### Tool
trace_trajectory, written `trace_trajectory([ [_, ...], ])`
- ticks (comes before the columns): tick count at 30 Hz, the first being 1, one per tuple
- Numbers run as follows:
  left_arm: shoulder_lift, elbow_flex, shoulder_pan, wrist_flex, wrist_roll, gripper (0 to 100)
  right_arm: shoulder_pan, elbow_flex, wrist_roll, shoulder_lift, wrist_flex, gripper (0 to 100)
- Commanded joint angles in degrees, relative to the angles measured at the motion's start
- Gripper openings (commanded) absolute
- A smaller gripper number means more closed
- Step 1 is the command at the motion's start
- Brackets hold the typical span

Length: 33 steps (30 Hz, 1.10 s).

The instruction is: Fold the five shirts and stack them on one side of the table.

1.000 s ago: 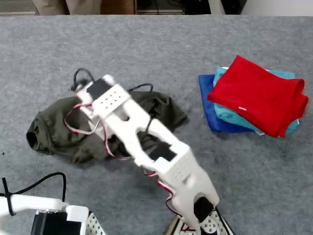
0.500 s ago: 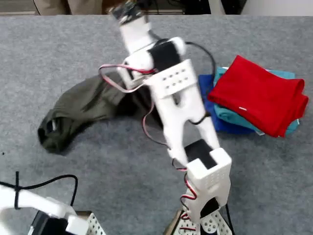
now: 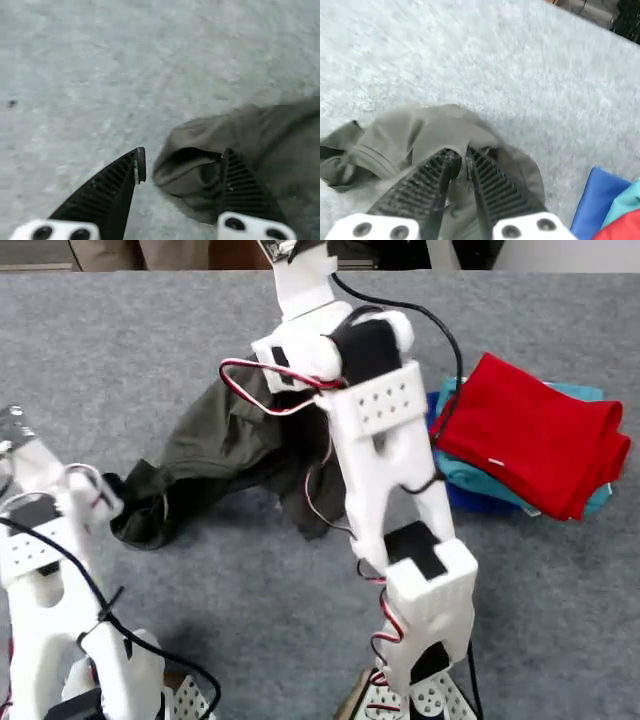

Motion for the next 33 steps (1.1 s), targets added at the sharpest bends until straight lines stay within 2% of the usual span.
trace_trajectory([
  [1,-0.8,2.6,3.9,-4.6,2.1,25,3.7,1.5,-0.7,3.6,-4.7,0.6],
  [5,-0.8,4.7,4.4,-7.1,4.4,25,8.7,1.5,-0.1,8.0,-5.8,0.6],
  [8,-1.0,4.0,3.3,-5.5,4.3,24,11.6,1.5,6.8,9.5,-2.1,1.4],
  [11,-1.1,0.4,-0.8,-2.8,4.3,22,13.6,1.5,11.3,10.1,0.4,4.1],
  [15,-1.0,-6.4,-9.8,0.9,4.5,21,16.9,1.5,13.9,11.3,0.6,16.3],
  [19,-1.0,-12.0,-19.2,3.5,4.6,21,17.4,0.1,15.9,10.7,3.2,29.5],
  [23,-1.5,-14.1,-27.2,5.2,4.4,21,12.4,-3.8,15.4,8.6,6.2,26.7],
  [30,-1.5,-14.0,-37.1,5.9,4.3,21,-5.7,0.6,15.8,8.0,6.6,11.9],
  [33,-1.4,-13.7,-39.6,5.9,4.3,21,-13.1,5.8,16.0,8.0,6.5,10.5],
])
